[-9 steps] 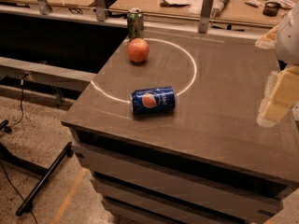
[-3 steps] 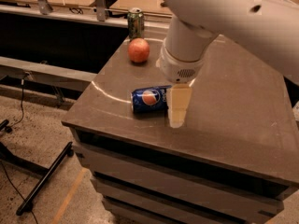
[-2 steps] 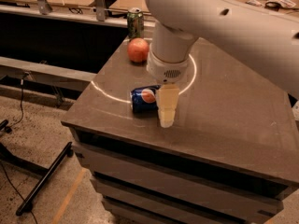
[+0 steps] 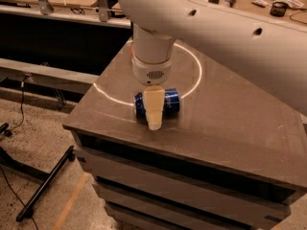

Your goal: Place pepsi can upright

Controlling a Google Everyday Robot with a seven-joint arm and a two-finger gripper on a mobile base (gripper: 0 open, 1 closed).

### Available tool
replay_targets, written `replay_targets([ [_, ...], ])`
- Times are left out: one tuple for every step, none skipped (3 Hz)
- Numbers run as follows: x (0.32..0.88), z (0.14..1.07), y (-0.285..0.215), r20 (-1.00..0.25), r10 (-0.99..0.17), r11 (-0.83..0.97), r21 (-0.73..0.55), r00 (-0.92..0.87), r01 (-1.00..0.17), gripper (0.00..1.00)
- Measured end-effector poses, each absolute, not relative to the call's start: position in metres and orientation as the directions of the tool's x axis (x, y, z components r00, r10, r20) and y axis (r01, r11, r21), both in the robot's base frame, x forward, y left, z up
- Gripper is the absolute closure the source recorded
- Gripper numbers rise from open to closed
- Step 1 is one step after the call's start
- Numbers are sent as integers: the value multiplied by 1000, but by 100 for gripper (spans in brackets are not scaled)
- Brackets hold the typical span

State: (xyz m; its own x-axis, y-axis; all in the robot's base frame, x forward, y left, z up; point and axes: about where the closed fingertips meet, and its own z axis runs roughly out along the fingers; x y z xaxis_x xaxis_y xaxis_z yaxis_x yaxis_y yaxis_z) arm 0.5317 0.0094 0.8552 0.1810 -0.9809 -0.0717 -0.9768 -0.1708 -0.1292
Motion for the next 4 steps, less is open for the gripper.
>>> replay_targets([
  [528,855,23,-65,-984,-158,-126,167,-979,0],
  [527,850,26,-61,-988,-130,-123,139,-984,0],
  [529,844,27,-47,-993,-100,-132,107,-986,0],
  [529,840,27,-35,-995,-84,-132,90,-988,18],
])
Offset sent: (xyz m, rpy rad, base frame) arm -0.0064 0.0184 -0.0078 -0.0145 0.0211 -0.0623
